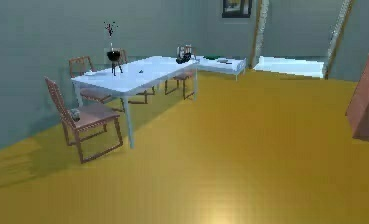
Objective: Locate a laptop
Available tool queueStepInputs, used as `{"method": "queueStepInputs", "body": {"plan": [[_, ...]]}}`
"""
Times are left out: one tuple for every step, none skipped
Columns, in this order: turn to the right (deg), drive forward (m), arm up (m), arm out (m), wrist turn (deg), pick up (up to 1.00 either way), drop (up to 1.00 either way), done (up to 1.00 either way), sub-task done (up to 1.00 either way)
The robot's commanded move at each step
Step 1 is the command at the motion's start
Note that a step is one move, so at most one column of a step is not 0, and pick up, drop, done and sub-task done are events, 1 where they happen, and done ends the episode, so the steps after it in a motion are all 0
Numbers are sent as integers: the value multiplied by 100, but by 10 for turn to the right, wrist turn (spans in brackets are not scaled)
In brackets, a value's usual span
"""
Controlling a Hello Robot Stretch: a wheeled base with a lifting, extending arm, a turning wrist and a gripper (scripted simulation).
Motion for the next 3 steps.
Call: {"method": "queueStepInputs", "body": {"plan": [[300, 0, 0, 0, 0, 0, 0, 0, 0], [0, 100, 0, 0, 0, 0, 0, 0, 0], [0, 100, 0, 0, 0, 0, 0, 0, 0]]}}
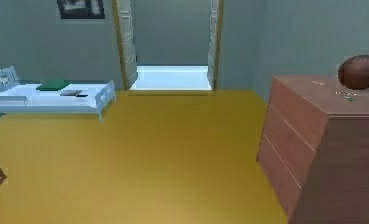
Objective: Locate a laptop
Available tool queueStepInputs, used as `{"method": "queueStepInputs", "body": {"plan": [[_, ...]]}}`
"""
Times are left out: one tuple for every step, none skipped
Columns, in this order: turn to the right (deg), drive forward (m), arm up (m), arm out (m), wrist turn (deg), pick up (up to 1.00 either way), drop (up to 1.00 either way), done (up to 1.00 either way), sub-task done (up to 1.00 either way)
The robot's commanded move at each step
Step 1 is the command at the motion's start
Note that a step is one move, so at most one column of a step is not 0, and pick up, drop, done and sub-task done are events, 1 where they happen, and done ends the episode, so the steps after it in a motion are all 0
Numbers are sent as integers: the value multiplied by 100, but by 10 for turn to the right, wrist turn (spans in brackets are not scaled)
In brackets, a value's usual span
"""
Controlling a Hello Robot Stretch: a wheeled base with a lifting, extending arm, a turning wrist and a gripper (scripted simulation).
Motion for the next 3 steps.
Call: {"method": "queueStepInputs", "body": {"plan": [[0, 100, 0, 0, 0, 0, 0, 0, 0], [0, 100, 0, 0, 0, 0, 0, 0, 0], [0, 100, 0, 0, 0, 0, 0, 0, 0]]}}
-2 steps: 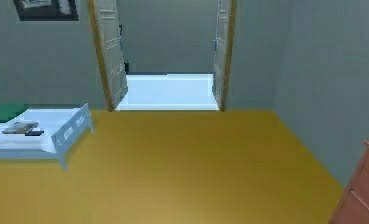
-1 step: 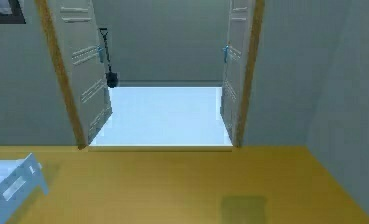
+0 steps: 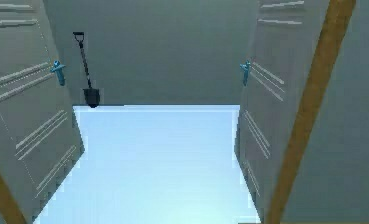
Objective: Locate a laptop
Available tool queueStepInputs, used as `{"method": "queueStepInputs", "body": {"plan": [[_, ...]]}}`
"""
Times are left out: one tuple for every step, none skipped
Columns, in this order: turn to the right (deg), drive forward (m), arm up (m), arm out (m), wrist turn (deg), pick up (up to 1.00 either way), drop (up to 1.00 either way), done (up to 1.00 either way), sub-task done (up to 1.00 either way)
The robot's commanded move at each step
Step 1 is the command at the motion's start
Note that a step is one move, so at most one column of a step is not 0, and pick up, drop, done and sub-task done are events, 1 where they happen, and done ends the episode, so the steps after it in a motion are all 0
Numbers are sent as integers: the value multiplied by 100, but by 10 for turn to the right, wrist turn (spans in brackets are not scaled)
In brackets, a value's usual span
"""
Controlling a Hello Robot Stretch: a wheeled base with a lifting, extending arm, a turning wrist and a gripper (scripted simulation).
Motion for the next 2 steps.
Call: {"method": "queueStepInputs", "body": {"plan": [[0, 100, 0, 0, 0, 0, 0, 0, 0], [0, 100, 0, 0, 0, 0, 0, 0, 0]]}}
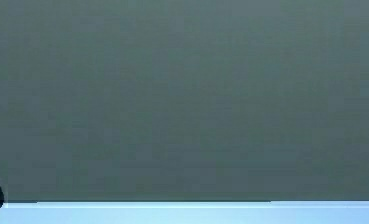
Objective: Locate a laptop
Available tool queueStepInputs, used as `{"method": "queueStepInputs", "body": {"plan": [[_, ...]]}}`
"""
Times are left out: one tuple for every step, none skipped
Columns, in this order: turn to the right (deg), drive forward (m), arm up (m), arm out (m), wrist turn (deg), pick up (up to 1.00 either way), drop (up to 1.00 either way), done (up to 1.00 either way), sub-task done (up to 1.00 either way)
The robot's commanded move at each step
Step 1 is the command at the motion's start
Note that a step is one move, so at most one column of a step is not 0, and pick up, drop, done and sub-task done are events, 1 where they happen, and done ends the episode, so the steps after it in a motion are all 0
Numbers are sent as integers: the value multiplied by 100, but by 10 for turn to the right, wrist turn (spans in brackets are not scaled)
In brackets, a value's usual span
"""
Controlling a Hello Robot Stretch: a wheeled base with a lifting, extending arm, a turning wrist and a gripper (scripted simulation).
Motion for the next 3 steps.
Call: {"method": "queueStepInputs", "body": {"plan": [[-120, 0, 0, 0, 0, 0, 0, 0, 0], [0, 15, 0, 0, 0, 0, 0, 0, 0], [420, 0, 0, 0, 0, 0, 0, 0, 0]]}}
